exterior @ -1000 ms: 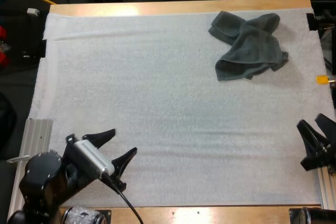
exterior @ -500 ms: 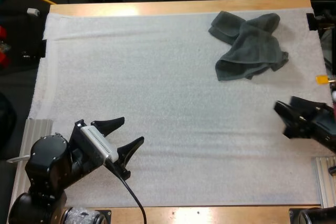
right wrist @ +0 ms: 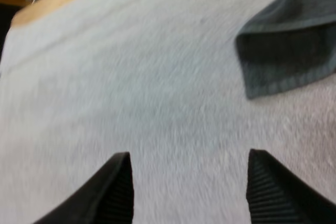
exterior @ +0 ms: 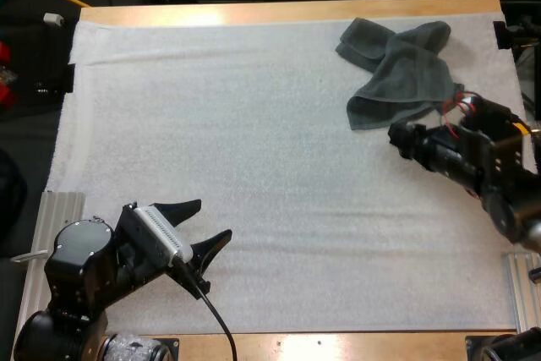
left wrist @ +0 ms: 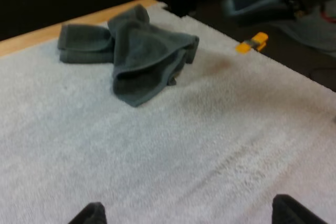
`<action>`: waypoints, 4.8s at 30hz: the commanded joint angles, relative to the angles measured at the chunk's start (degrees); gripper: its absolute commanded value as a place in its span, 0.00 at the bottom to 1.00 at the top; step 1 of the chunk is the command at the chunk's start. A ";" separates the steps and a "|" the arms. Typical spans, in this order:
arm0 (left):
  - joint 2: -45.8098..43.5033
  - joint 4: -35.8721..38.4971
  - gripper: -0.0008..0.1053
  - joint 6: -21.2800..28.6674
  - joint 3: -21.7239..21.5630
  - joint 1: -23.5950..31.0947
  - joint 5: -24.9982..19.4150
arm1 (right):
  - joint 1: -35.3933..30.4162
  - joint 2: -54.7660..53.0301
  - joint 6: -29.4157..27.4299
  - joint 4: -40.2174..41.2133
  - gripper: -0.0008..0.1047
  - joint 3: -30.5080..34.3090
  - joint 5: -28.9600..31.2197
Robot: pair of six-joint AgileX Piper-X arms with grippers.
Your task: Pick towel from pile, fold and stack
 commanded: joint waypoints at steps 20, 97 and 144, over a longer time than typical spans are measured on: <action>0.04 5.44 0.59 -0.73 -0.38 -0.32 7.28 | -3.35 28.53 40.32 -30.52 0.46 -0.50 5.05; 0.04 8.06 0.59 -1.77 -0.38 -0.32 10.21 | 6.50 -10.13 -4.55 8.52 0.01 -9.72 -16.80; 0.04 8.06 0.59 -2.17 -0.38 -0.32 10.21 | 15.74 -0.01 -19.44 30.85 0.53 -8.53 9.13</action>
